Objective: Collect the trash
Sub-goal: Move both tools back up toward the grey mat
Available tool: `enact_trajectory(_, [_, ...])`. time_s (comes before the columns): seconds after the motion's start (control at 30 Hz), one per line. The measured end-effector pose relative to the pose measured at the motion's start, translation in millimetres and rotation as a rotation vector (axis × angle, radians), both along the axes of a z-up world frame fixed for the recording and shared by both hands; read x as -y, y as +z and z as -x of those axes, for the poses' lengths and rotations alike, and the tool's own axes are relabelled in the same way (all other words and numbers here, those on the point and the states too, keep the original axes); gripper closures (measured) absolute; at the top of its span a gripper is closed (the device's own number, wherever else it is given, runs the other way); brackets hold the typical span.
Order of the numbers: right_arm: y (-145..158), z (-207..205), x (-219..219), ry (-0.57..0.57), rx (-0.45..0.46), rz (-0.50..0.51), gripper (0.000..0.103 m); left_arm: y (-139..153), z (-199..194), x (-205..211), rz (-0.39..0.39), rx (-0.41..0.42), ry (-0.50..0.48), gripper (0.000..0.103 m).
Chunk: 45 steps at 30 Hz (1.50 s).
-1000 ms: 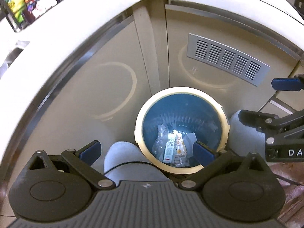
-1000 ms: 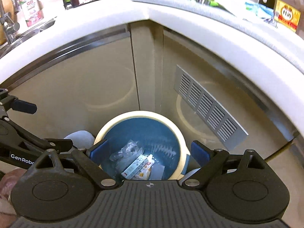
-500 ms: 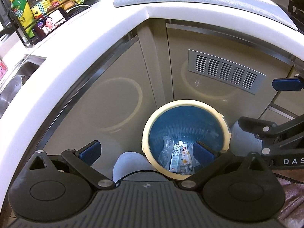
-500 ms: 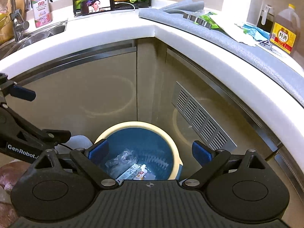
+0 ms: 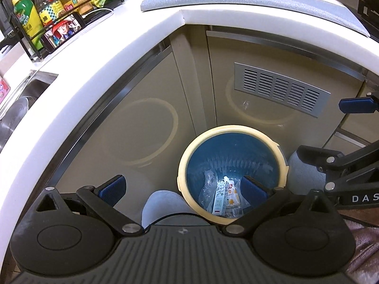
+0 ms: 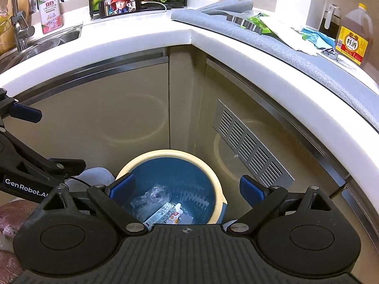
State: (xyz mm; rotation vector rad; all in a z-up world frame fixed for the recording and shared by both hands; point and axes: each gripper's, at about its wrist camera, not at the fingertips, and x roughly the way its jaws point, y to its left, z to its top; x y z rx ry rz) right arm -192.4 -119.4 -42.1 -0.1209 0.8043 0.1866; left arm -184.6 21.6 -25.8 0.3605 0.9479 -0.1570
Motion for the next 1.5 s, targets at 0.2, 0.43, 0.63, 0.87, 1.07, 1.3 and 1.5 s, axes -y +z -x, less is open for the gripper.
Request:
enact_trajectory(0.2, [-3, 0, 0, -0.005, -0.009, -0.002, 0.007, -2, -1, 1, -0.003, -0.005, -0.003, 0.000])
enact_trajectory(0.43, [-8, -2, 1, -0.007, -0.028, -0.008, 0.007, -6, -2, -1, -0.002, -0.014, 0.002, 0.000])
enact_trajectory(0.63, [-11, -4, 2, -0.012, -0.044, -0.012, 0.007, -10, -4, -1, 0.002, -0.025, 0.007, 0.000])
enact_trajectory(0.87, [-13, -8, 5, -0.022, -0.056, -0.017, 0.007, -12, -8, -4, 0.004, -0.026, 0.008, 0.000])
enact_trajectory(1.07, [-2, -9, 12, -0.040, -0.001, -0.009, 0.007, -1, -16, -2, -0.012, 0.024, 0.000, 0.000])
enact_trajectory(1.3, [48, -18, 42, -0.080, 0.168, -0.067, 0.007, 47, -50, 8, 0.049, 0.131, -0.003, 0.000])
enact_trajectory(1.5, [83, -56, 78, -0.153, 0.289, -0.044, 0.005, 84, -94, 30, 0.058, 0.241, -0.045, 0.000])
